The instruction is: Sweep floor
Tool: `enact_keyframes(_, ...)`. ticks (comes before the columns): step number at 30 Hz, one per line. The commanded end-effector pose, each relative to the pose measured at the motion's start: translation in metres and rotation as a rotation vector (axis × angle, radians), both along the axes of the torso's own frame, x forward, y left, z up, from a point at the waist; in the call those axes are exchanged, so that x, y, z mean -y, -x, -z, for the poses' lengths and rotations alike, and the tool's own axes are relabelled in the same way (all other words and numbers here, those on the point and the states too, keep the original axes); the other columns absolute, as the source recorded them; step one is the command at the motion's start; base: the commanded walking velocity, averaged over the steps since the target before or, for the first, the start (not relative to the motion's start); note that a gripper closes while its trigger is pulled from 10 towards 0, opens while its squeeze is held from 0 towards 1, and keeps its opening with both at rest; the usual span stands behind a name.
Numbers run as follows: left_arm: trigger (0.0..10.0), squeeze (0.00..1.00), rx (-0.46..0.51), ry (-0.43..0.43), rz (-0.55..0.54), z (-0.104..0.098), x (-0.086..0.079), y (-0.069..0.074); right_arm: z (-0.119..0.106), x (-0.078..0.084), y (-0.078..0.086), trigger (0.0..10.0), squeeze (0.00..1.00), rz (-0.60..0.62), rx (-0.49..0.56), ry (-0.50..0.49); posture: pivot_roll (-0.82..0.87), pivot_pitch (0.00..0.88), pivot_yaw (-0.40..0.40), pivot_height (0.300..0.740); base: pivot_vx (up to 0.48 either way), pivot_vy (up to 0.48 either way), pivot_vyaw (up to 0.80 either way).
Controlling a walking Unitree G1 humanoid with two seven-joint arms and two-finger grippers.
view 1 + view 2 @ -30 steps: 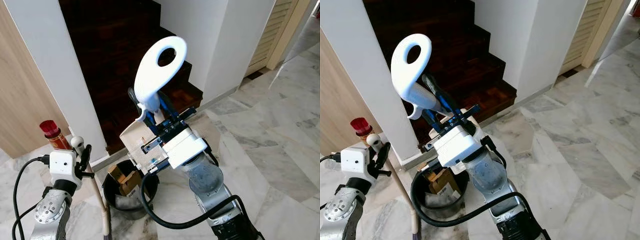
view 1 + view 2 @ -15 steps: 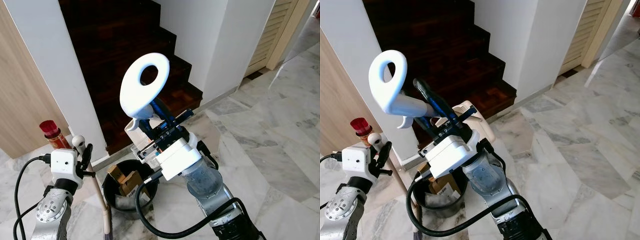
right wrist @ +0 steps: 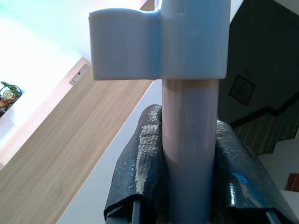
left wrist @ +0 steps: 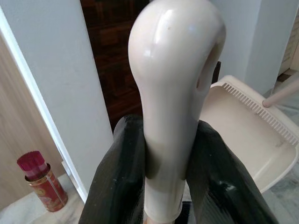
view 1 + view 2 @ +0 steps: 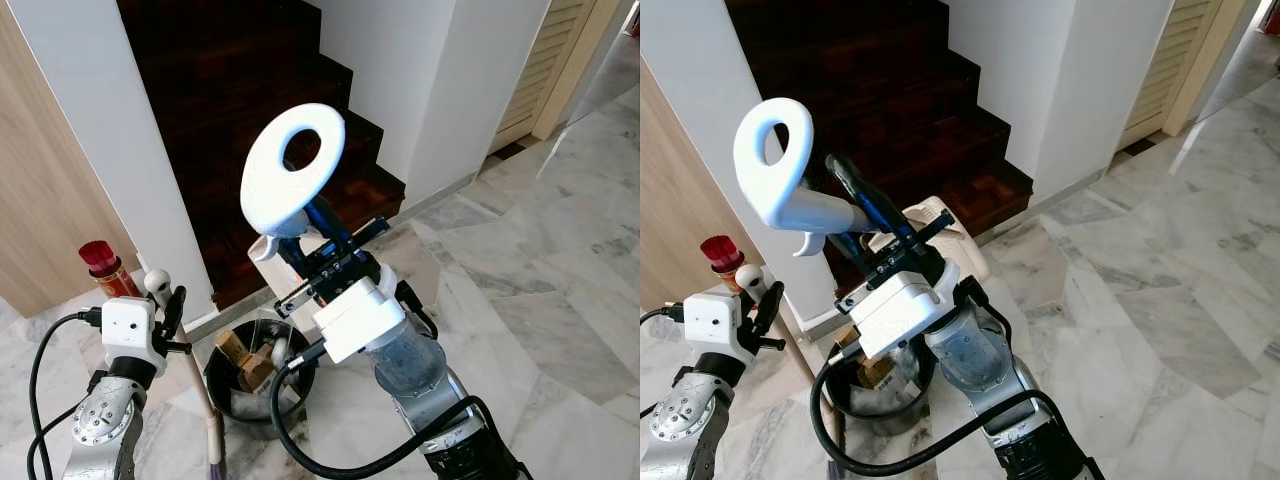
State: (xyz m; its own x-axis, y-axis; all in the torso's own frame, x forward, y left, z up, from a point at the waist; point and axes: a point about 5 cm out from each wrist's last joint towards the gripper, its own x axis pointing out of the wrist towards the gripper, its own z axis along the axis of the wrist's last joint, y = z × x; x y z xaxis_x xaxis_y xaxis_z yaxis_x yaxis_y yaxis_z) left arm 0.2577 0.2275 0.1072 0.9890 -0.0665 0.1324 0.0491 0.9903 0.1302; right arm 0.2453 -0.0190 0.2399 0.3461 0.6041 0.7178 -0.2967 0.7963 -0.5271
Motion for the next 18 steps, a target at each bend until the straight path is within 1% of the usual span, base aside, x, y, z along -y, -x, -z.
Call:
enact_keyframes(1,10.0,0.0,0.034,-0.016,0.004,-0.006,0.002,-0.003,-0.018,-0.003,0.011,10.0,0.0,-0.04,0.109,-0.027,0.09,0.055,-0.009,0.74,0.0,0.0,0.0)
enact_keyframes(5,10.0,0.0,0.034,-0.017,0.004,-0.006,0.002,-0.003,-0.015,-0.002,0.007,10.0,0.0,-0.023,0.063,-0.038,0.09,0.055,-0.008,0.74,0.0,0.0,0.0)
enact_keyframes(6,10.0,0.0,0.034,-0.017,0.004,-0.006,0.002,-0.003,-0.013,0.002,-0.001,10.0,0.0,0.006,-0.007,-0.08,0.09,0.056,-0.008,0.74,0.0,0.0,0.0)
enact_keyframes(8,10.0,0.0,0.034,-0.016,0.005,-0.006,0.003,-0.003,-0.012,0.006,-0.009,10.0,0.0,0.034,-0.07,-0.116,0.09,0.058,-0.008,0.74,0.0,0.0,0.0)
enact_keyframes(10,10.0,0.0,0.034,-0.015,0.008,-0.006,0.004,-0.003,-0.009,0.014,-0.019,10.0,0.0,0.056,-0.159,-0.183,0.09,0.057,-0.007,0.74,0.0,0.0,0.0)
enact_keyframes(11,10.0,0.0,0.032,-0.014,0.011,-0.005,0.005,-0.003,-0.006,0.022,-0.031,10.0,0.0,0.089,-0.254,-0.254,0.09,0.059,-0.007,0.74,0.0,0.0,0.0)
enact_keyframes(13,10.0,0.0,0.032,-0.013,0.012,-0.005,0.005,-0.003,-0.004,0.027,-0.035,10.0,0.0,0.102,-0.297,-0.291,0.09,0.059,-0.007,0.74,0.0,0.0,0.0)
enact_keyframes(16,10.0,0.0,0.031,-0.012,0.013,-0.005,0.005,-0.003,-0.001,0.039,-0.046,10.0,0.0,0.145,-0.383,-0.395,0.09,0.059,-0.007,0.74,0.0,0.0,0.0)
enact_keyframes(18,10.0,0.0,0.031,-0.011,0.013,-0.005,0.005,-0.003,0.001,0.05,-0.053,10.0,0.0,0.177,-0.452,-0.484,0.09,0.06,-0.005,0.74,0.0,0.0,0.0)
